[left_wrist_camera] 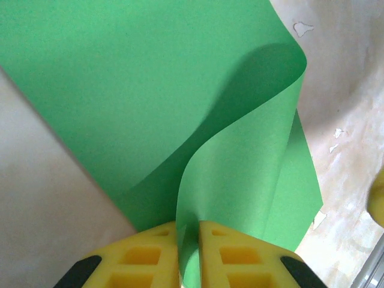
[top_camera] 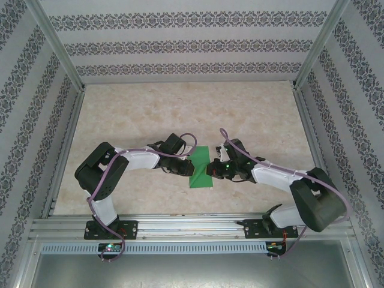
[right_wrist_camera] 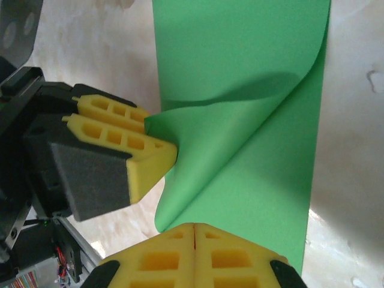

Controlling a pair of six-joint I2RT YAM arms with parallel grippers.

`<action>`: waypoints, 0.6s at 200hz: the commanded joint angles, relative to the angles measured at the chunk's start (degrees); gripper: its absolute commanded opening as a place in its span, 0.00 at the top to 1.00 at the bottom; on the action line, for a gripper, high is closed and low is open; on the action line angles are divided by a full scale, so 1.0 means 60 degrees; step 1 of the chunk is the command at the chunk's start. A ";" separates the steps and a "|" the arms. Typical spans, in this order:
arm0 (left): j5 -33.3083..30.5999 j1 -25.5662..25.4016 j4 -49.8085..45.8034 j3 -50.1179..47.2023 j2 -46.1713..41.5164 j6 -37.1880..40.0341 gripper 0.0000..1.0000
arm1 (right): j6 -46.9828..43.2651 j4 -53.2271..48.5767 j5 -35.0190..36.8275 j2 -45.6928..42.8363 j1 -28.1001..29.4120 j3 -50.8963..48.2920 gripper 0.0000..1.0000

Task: Fold a paper plane with a square sheet of paper (fold left side to right side)
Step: Fold the triangle a second time at the center of the table.

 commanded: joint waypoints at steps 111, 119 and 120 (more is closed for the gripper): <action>-0.0464 -0.0045 -0.0290 -0.0272 0.0505 0.0176 0.84 | 0.0104 0.1222 -0.0225 0.1796 0.0540 0.0970 1.00; -0.0471 -0.0053 -0.0291 -0.0269 0.0510 0.0168 0.84 | 0.0096 0.1236 -0.0257 0.1854 0.0560 0.0992 1.00; -0.0472 -0.0053 -0.0290 -0.0266 0.0506 0.0166 0.84 | 0.0100 0.1236 -0.0258 0.1857 0.0556 0.0992 1.00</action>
